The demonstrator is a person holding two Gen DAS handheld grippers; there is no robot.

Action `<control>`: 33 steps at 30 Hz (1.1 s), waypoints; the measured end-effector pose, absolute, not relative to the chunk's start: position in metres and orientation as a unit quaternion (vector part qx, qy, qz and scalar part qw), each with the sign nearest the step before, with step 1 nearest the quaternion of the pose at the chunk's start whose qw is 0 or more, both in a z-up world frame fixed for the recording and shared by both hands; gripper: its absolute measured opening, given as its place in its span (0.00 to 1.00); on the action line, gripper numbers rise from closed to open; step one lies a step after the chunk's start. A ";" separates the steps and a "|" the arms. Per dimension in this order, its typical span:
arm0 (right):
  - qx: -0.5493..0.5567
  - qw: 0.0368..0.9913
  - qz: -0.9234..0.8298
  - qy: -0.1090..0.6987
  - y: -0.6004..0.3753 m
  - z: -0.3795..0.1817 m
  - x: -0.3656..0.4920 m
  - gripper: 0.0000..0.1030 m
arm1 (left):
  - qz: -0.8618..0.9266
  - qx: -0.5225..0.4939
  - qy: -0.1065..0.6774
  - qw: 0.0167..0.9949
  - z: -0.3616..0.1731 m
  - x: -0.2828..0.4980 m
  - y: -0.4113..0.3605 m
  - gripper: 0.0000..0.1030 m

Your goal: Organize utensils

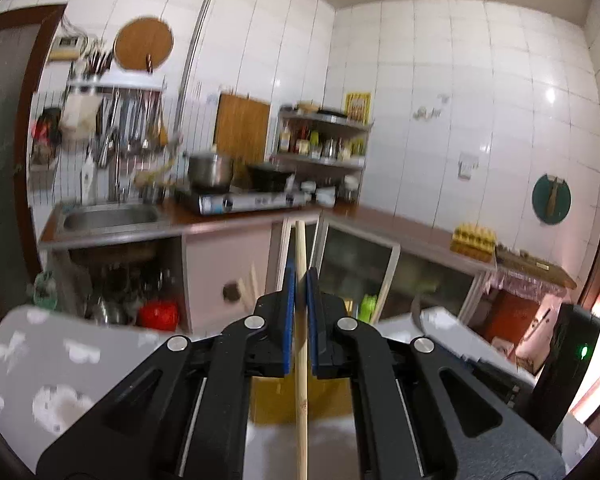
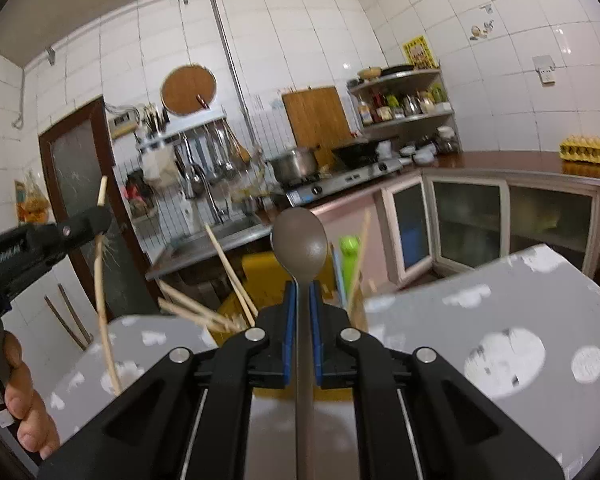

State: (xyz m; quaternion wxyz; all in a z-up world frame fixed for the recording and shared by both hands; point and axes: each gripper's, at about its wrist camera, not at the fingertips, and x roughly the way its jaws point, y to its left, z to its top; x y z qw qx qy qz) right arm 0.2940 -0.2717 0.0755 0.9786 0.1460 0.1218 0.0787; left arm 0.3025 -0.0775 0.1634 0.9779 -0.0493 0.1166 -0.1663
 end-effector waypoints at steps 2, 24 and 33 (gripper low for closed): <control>0.146 0.980 0.084 0.104 -0.270 0.085 0.302 0.07 | -0.167 -0.049 0.094 0.980 0.177 0.310 -0.083 0.04; 0.155 0.986 0.054 -0.024 -0.263 0.064 0.378 0.07 | -0.109 -0.030 -0.018 0.993 0.147 0.399 -0.119 0.04; 0.115 0.991 0.013 -0.063 -0.250 0.057 0.372 0.07 | -0.098 -0.041 0.000 0.994 0.117 0.421 -0.111 0.05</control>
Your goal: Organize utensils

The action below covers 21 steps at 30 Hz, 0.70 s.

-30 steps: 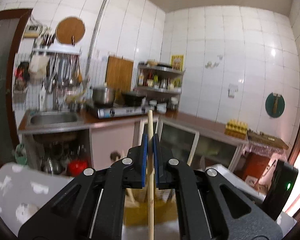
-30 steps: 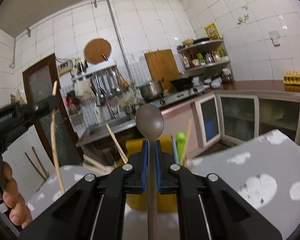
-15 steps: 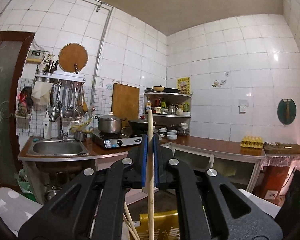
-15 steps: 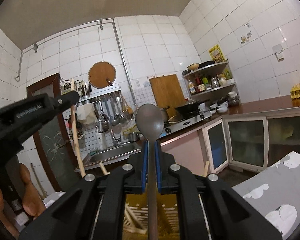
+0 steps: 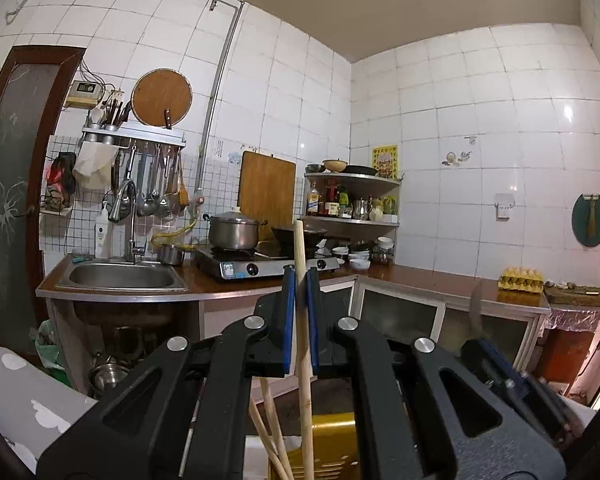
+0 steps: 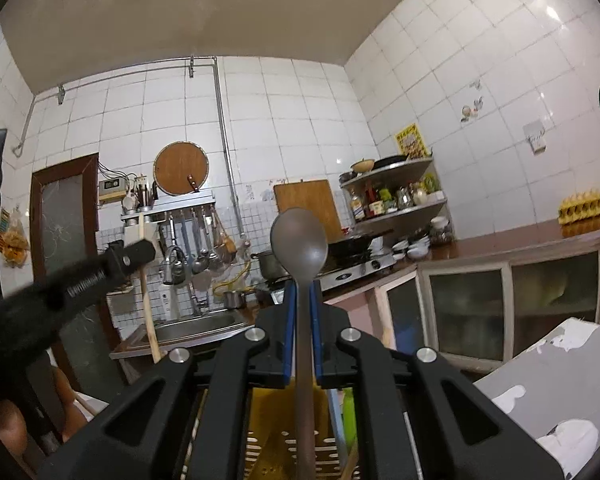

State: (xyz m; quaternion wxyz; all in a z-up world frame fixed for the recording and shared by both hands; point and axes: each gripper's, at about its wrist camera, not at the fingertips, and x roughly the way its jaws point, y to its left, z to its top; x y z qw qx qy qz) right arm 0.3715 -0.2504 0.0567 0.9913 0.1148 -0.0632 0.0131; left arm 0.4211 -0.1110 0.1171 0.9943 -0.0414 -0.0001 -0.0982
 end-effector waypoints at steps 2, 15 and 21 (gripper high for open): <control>0.103 0.992 0.006 -0.066 -0.247 0.057 0.370 0.07 | -0.097 -0.043 0.005 0.994 0.112 0.422 -0.110 0.05; 0.057 0.997 -0.008 -0.050 -0.234 0.060 0.363 0.29 | -0.078 -0.032 0.028 0.996 0.107 0.416 -0.099 0.36; 0.052 0.998 -0.018 -0.009 -0.246 0.071 0.351 0.41 | -0.068 -0.041 0.044 0.996 0.125 0.393 -0.076 0.61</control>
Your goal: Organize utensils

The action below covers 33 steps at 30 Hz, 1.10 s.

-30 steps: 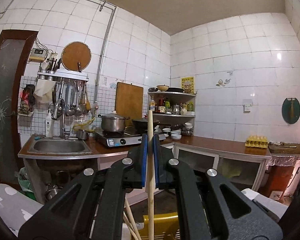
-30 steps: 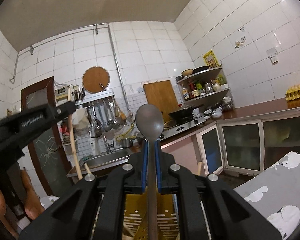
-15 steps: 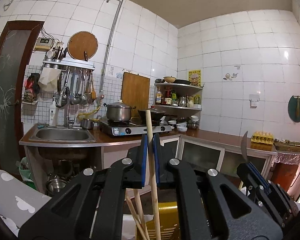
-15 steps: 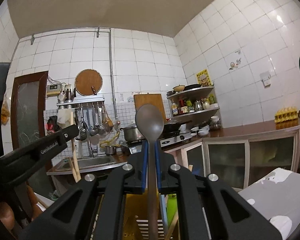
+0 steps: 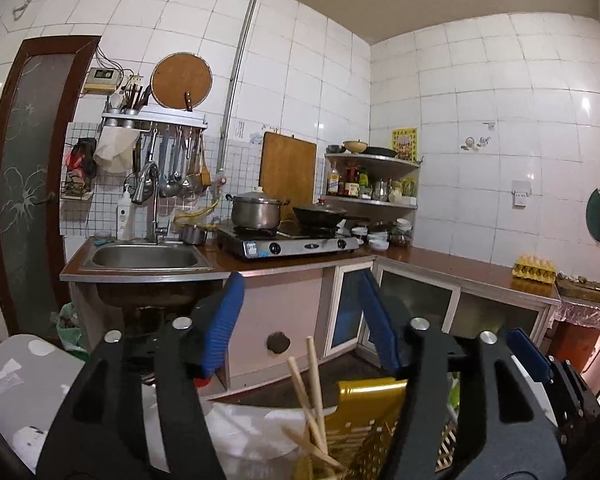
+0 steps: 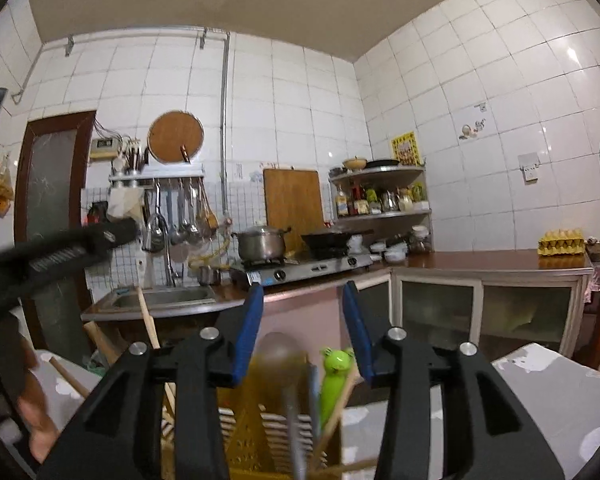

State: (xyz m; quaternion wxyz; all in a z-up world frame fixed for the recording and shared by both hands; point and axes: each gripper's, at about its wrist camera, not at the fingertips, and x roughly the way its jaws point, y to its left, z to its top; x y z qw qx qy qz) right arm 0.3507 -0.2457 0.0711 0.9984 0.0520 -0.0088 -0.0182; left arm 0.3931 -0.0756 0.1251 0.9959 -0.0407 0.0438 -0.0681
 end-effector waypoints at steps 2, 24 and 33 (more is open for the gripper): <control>0.051 0.999 -0.019 0.001 -0.252 0.077 0.340 0.43 | -0.063 -0.037 0.040 0.997 0.134 0.379 -0.068 0.76; 0.060 0.994 -0.029 0.088 -0.268 0.083 0.157 0.92 | -0.079 -0.008 0.060 0.995 0.131 0.163 -0.007 0.95; 0.061 0.988 -0.014 0.144 -0.241 0.039 0.090 0.96 | -0.053 -0.012 0.095 0.994 0.074 0.092 0.009 0.95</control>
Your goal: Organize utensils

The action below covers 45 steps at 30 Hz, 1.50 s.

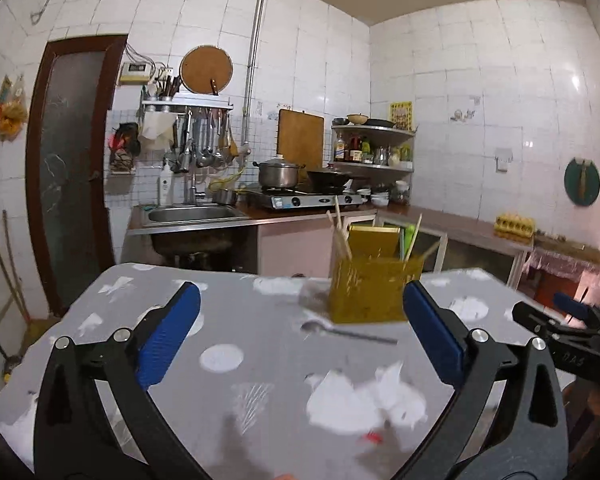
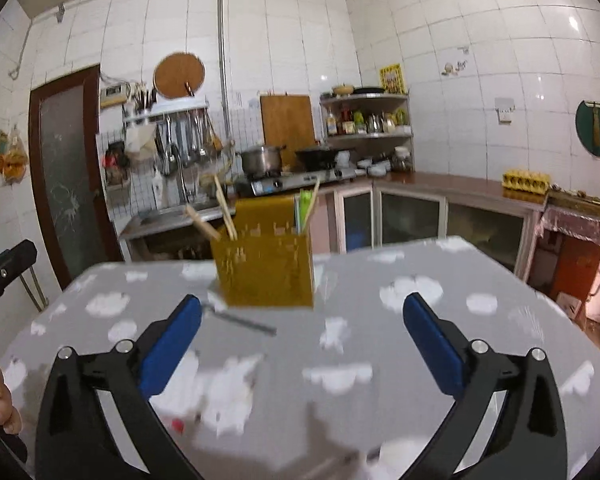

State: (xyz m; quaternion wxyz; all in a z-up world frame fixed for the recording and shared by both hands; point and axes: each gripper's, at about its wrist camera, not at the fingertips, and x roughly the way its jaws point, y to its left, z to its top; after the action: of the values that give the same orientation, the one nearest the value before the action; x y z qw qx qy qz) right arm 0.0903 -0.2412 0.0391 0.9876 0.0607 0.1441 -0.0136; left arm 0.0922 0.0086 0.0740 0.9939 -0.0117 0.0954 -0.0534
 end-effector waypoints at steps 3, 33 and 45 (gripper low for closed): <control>0.049 0.987 -0.013 0.151 -0.232 0.024 0.074 0.96 | -0.049 0.011 0.097 0.994 0.055 0.072 0.005 0.95; 0.014 0.992 -0.021 0.121 -0.214 -0.013 0.046 0.96 | -0.038 0.004 0.132 0.991 -0.004 0.060 0.001 0.95; 0.022 0.992 -0.021 0.121 -0.216 -0.013 0.046 0.96 | -0.038 0.005 0.128 0.991 -0.004 0.059 -0.002 0.95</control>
State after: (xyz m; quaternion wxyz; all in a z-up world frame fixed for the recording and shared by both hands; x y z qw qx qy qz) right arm 0.0465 -0.2159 -0.0128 0.9922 0.0217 0.1208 -0.0206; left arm 0.0588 -0.0017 -0.0041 0.9910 0.0049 0.1283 -0.0378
